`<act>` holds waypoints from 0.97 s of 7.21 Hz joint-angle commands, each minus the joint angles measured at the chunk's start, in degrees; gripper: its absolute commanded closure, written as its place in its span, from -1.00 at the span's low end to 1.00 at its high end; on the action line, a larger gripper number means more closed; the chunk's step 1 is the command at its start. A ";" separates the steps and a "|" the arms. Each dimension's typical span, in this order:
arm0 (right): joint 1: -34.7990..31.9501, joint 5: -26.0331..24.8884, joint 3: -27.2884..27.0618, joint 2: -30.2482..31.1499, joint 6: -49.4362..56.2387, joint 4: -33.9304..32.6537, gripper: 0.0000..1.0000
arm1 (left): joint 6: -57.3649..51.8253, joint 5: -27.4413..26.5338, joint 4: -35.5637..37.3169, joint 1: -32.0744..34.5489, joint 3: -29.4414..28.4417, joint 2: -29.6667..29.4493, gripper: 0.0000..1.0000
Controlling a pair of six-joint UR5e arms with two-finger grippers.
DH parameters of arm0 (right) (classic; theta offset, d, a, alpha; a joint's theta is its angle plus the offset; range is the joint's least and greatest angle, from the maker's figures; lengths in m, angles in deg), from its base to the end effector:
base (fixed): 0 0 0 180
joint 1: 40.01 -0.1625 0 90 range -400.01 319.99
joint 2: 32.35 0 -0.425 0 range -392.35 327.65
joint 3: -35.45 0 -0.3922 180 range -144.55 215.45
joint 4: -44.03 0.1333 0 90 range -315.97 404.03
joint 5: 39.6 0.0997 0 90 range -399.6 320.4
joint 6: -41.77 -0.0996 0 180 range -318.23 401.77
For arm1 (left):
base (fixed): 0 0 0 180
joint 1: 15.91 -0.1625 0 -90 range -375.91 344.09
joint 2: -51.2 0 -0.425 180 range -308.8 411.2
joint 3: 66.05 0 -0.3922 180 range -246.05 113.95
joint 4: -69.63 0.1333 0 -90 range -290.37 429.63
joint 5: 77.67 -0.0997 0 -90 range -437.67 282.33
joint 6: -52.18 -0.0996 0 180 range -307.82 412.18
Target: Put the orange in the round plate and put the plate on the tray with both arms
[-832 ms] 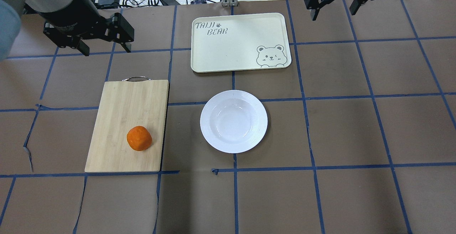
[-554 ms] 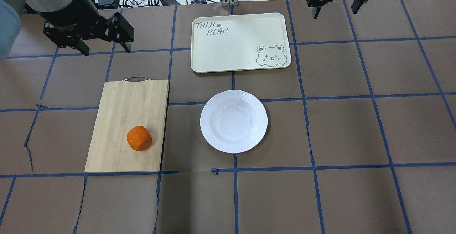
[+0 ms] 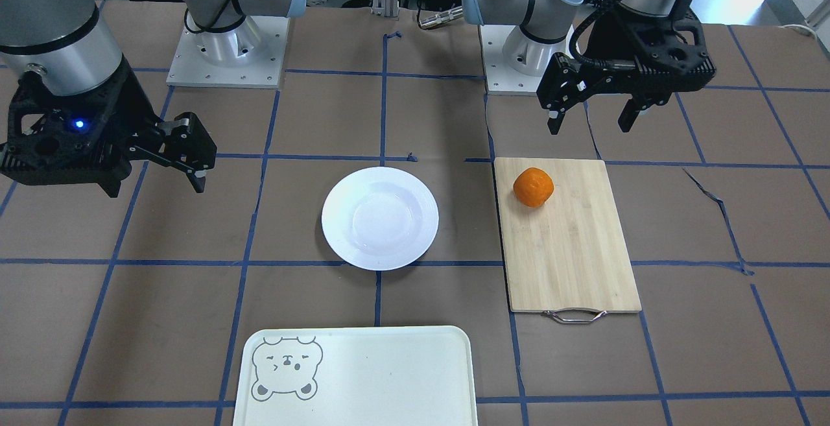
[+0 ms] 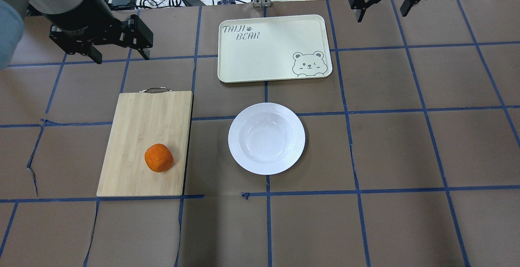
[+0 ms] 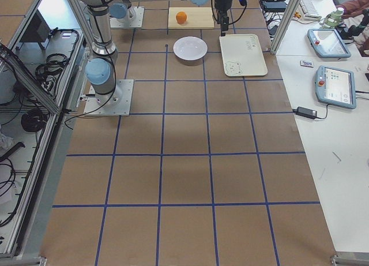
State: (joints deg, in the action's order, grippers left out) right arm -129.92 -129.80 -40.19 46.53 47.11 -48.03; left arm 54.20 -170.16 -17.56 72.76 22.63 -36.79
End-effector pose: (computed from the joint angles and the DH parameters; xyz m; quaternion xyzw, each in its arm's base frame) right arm 0.1320 -0.5822 0.5117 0.0457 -0.9979 0.0461 0.0039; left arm -0.1176 -0.4893 0.5217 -0.0303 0.9979 -0.0537 0.0214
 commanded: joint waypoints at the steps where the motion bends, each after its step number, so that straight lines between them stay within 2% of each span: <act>1: -0.35 0.37 -0.65 0.04 -0.06 -0.49 -1.00 | 0.00 -0.05 0.00 -0.07 0.00 0.01 -1.00; 7: 0.36 -0.07 -0.65 0.13 0.11 -0.49 -1.00 | -0.44 0.65 0.09 0.02 0.26 -1.65 -1.00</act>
State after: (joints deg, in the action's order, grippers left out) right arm -129.58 -129.86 -40.78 46.63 47.20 -48.52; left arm 53.96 -169.57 -17.46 73.05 22.67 -37.56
